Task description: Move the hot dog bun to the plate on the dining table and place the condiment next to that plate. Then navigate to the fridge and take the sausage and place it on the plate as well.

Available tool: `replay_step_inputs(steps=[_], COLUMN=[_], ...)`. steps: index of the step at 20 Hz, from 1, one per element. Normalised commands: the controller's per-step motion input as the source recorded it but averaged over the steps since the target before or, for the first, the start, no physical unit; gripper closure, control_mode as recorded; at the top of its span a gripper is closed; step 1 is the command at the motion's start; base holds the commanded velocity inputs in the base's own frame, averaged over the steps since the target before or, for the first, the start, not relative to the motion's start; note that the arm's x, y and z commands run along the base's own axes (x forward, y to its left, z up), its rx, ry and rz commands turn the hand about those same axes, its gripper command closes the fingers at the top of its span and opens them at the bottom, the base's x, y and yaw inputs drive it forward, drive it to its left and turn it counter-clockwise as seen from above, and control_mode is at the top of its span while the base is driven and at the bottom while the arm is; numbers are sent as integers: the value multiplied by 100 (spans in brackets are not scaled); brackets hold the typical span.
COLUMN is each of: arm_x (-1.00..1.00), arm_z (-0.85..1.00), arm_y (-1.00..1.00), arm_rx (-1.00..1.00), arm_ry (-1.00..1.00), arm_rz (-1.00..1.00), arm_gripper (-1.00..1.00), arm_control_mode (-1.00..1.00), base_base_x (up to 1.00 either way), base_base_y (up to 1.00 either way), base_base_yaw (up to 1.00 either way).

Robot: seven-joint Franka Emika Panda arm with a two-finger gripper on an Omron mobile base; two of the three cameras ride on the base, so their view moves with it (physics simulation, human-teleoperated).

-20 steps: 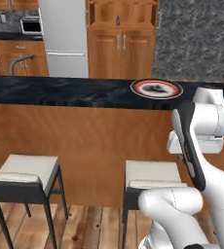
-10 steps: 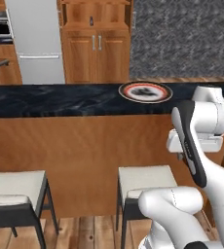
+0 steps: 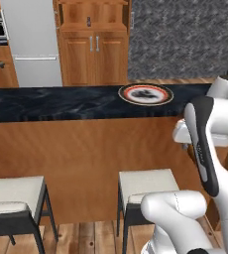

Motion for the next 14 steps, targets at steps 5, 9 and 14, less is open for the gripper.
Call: replay_step_inputs(steps=[5,9,14], arm_x=[1,69,90], arm_z=[68,19,12], arm_y=[0,0,-4], arm_rx=[0,-1,-1], arm_ry=[-36,-22,-15], arm_rz=[0,0,0], arm_gripper=[100,100,100], arm_control_mode=[-100,-100,-100], base_base_x=[0,0,0], base_base_y=[0,0,0], base_base_yaw=[0,0,0])
